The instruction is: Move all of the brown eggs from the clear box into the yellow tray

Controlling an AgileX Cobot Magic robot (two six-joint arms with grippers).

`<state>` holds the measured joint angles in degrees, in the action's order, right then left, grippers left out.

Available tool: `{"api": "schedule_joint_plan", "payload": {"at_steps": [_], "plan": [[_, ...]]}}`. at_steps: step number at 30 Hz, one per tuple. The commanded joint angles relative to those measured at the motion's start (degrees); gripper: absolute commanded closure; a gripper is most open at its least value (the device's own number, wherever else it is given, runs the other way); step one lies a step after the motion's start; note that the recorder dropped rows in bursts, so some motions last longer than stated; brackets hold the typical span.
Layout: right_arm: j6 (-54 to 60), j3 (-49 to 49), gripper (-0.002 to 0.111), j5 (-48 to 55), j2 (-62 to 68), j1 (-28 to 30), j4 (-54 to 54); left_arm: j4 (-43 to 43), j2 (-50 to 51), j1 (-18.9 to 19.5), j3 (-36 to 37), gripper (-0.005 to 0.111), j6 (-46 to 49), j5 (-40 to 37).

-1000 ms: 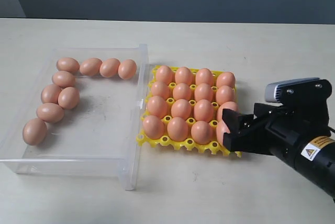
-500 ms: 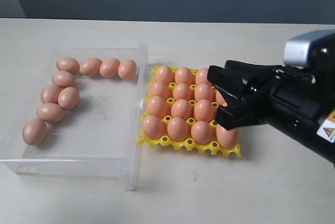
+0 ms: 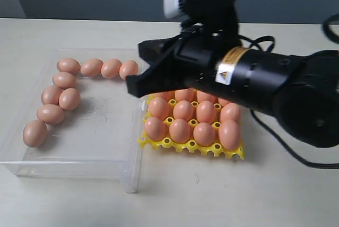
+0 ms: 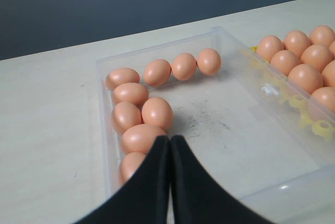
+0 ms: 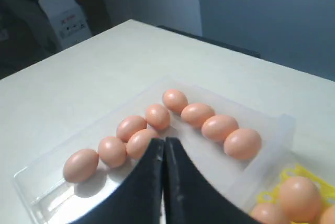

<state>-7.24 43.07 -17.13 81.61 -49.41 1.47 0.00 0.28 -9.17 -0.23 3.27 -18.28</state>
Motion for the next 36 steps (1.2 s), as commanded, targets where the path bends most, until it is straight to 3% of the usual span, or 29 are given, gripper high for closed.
{"api": "schedule_joint_plan", "payload": {"at_steps": [1,6,12,16,25,30,36], "plan": [[-0.3,3.69,0.109,-4.65,5.07,-4.29,-2.02,0.0,-0.28,-0.07,0.23,0.106,-0.15,0.59],[1.73,7.14,0.109,-3.64,5.99,-7.85,-2.02,0.0,-0.28,-0.07,0.23,0.106,-0.15,0.59],[12.56,7.59,0.109,3.55,3.3,-5.98,5.93,0.0,-0.28,-0.07,0.23,0.106,-0.15,0.59],[24.62,7.38,0.109,12.05,-0.02,-1.11,15.13,0.0,-0.28,-0.07,0.23,0.106,-0.15,0.59],[25.11,-0.37,0.109,24.89,-10.06,15.82,17.02,0.0,-0.28,-0.07,0.23,0.106,-0.15,0.59],[24.72,-8.74,0.109,23.77,-12.31,21.7,18.79,0.0,-0.28,-0.07,0.23,0.106,-0.15,0.59],[23.99,-14.78,0.109,15.49,-8.05,22.76,22.33,0.0,-0.28,-0.07,0.23,0.106,-0.15,0.59]]}}
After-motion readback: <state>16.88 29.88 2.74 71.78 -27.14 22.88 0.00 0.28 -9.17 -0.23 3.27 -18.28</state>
